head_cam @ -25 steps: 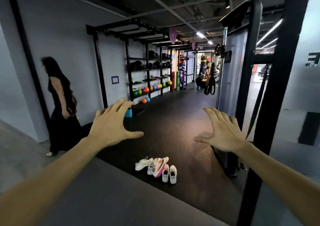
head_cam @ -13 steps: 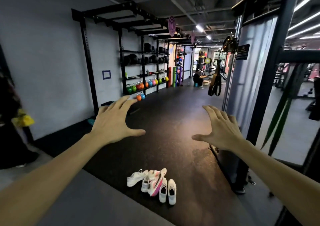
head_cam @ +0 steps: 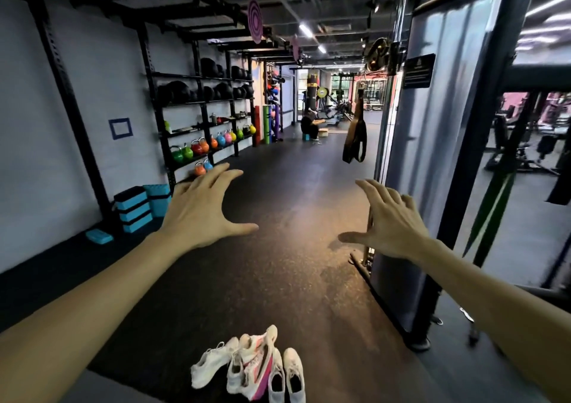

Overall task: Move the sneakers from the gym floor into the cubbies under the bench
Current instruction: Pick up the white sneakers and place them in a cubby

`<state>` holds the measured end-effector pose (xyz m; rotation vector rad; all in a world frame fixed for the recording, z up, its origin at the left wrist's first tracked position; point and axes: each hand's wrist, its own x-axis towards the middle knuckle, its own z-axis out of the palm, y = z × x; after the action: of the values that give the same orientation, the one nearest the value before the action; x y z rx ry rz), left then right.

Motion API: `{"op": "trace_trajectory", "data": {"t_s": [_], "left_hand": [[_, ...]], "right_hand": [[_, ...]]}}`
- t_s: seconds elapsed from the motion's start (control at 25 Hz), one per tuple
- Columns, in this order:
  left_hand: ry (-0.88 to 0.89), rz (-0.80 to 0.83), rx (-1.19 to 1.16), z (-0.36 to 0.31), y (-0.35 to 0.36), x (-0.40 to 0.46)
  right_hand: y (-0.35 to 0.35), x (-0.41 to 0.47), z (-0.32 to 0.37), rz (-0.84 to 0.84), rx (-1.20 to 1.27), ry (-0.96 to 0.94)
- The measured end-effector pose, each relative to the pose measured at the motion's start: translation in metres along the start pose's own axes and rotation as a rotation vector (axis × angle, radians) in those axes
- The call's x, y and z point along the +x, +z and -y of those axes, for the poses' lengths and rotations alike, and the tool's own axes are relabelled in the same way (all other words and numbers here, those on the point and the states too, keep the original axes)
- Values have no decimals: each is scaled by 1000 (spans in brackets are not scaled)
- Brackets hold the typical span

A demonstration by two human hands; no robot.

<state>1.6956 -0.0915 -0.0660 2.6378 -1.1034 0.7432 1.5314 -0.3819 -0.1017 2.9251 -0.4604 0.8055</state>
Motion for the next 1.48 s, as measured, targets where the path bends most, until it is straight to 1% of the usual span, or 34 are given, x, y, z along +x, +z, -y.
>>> {"op": "trace_trajectory", "data": {"t_s": [0.12, 0.24, 0.4, 0.56, 0.76, 0.96, 1.08, 1.2, 1.36, 1.48], "left_hand": [[7, 7, 3, 12, 45, 54], [-3, 44, 3, 22, 89, 112], [-33, 77, -26, 40, 145, 173], [-26, 114, -34, 66, 196, 223], [2, 178, -66, 109, 271, 288], [30, 304, -149, 147, 372, 343], [37, 375, -177, 153, 441, 352], [36, 458, -189, 154, 529, 342], [22, 571, -224, 145, 662, 294], [-4, 677, -267, 131, 748, 241]], "right_hand": [[39, 50, -25, -5, -7, 26], [79, 110, -49, 17, 38, 56], [137, 182, -67, 55, 56, 43], [191, 238, -75, 101, 54, 32], [261, 293, -81, 176, 43, 77], [352, 340, -92, 297, 27, 150], [412, 349, -98, 347, 50, 187], [497, 338, -103, 416, 104, 192], [637, 289, -107, 537, 175, 180], [728, 236, -104, 610, 224, 219]]}}
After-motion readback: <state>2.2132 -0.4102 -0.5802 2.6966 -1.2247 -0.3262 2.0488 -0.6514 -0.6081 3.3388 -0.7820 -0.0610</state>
